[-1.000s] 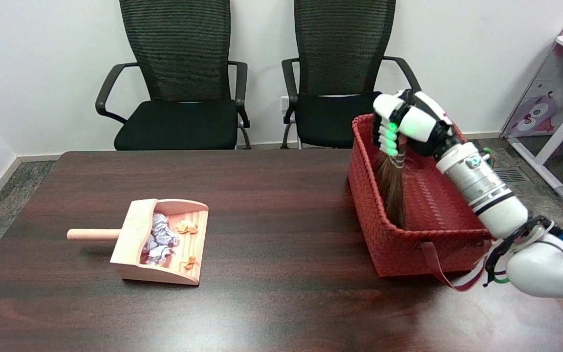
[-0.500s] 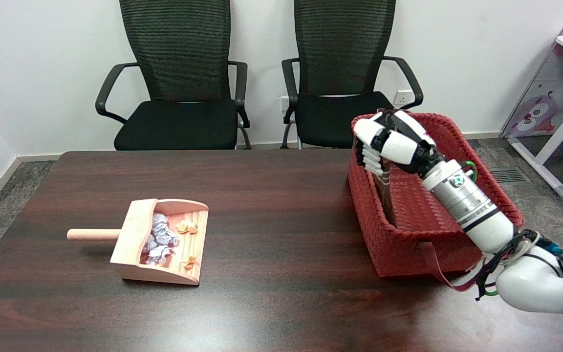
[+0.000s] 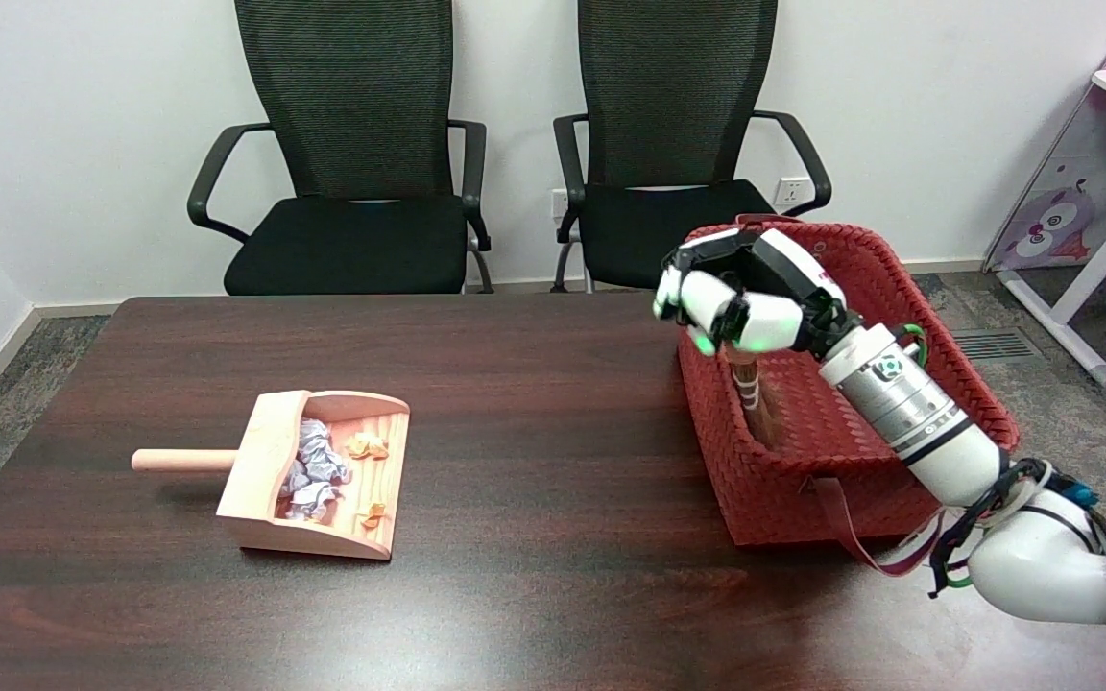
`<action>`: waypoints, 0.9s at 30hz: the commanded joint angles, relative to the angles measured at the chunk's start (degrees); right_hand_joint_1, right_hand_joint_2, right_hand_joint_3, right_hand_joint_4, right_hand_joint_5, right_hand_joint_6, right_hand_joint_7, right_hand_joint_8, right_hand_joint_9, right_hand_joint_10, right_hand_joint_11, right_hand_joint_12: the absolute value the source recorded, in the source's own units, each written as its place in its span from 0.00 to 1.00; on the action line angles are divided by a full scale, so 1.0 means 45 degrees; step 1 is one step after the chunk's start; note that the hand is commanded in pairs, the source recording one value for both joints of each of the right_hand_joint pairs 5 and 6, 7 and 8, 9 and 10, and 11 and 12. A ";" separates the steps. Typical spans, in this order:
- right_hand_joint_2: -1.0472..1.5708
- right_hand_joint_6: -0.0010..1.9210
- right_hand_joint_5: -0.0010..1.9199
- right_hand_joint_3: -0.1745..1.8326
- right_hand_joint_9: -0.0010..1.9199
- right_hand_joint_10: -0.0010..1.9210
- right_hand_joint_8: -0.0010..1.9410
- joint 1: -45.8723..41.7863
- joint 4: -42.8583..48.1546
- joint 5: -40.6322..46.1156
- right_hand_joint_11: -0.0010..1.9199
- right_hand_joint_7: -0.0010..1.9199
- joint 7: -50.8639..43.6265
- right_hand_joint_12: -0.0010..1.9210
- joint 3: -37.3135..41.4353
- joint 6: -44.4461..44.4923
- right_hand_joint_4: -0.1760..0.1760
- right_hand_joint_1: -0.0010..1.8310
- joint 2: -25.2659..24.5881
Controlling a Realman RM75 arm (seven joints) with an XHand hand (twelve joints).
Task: Place the broom in the basket.
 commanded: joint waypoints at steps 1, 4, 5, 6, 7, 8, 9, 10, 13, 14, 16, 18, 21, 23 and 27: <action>0.62 0.53 0.53 0.76 0.41 0.41 0.52 -0.0003 0.0329 -0.0268 0.68 0.53 0.0042 0.68 0.0129 0.1012 0.00 0.52 -0.0116; 0.61 0.49 0.49 0.76 0.38 0.38 0.49 -0.0023 0.0330 -0.0249 0.64 0.49 0.0042 0.64 0.0315 0.1340 0.00 0.51 -0.0116; 0.61 0.49 0.49 0.76 0.37 0.37 0.48 -0.0024 0.0330 -0.0242 0.63 0.49 0.0042 0.63 0.0357 0.1446 0.00 0.51 -0.0109; 0.61 0.47 0.47 0.76 0.36 0.36 0.47 -0.0024 0.0330 -0.0192 0.61 0.47 0.0042 0.61 0.0426 0.1599 0.00 0.51 -0.0083; 0.61 0.46 0.46 0.76 0.35 0.35 0.45 -0.0024 0.0323 -0.0089 0.59 0.46 0.0042 0.59 0.0481 0.1733 0.00 0.51 -0.0051; 0.61 0.45 0.46 0.77 0.34 0.34 0.45 -0.0024 0.0305 0.0020 0.58 0.46 0.0042 0.58 0.0530 0.1848 0.00 0.51 -0.0026; 0.61 0.45 0.45 0.77 0.33 0.33 0.44 -0.0031 0.0277 0.0186 0.55 0.45 0.0042 0.55 0.0624 0.2047 0.00 0.51 0.0021; 0.60 0.44 0.44 0.77 0.32 0.32 0.44 -0.0049 0.0248 0.0299 0.54 0.44 0.0042 0.54 0.0716 0.2202 0.00 0.51 0.0069; 0.60 0.43 0.43 0.76 0.31 0.31 0.42 -0.0082 0.0017 0.0754 0.51 0.43 0.0042 0.51 0.0946 0.2708 0.00 0.51 0.0245; 0.60 0.43 0.43 0.76 0.31 0.31 0.42 -0.0090 -0.0043 0.0884 0.51 0.43 0.0042 0.51 0.1002 0.2827 0.00 0.51 0.0322; 0.61 0.42 0.42 0.76 0.30 0.30 0.42 -0.0127 -0.0251 0.1243 0.49 0.42 0.0042 0.48 0.1143 0.3028 0.00 0.50 0.0541; 0.62 0.42 0.42 0.75 0.30 0.30 0.42 -0.0181 -0.0410 0.1612 0.48 0.42 0.0023 0.48 0.1294 0.3214 0.00 0.50 0.0899; 0.64 0.41 0.41 0.73 0.30 0.30 0.41 -0.0321 -0.0475 0.2003 0.47 0.41 0.0015 0.47 0.1443 0.3669 0.00 0.50 0.1482; 0.65 0.41 0.41 0.72 0.30 0.30 0.41 -0.0336 -0.0387 0.2238 0.46 0.41 -0.0200 0.46 0.1467 0.4033 0.00 0.50 0.1798; 0.67 0.42 0.42 0.70 0.31 0.31 0.41 -0.0317 -0.0709 0.2906 0.47 0.42 -0.1472 0.47 0.2008 0.3967 0.00 0.50 0.1896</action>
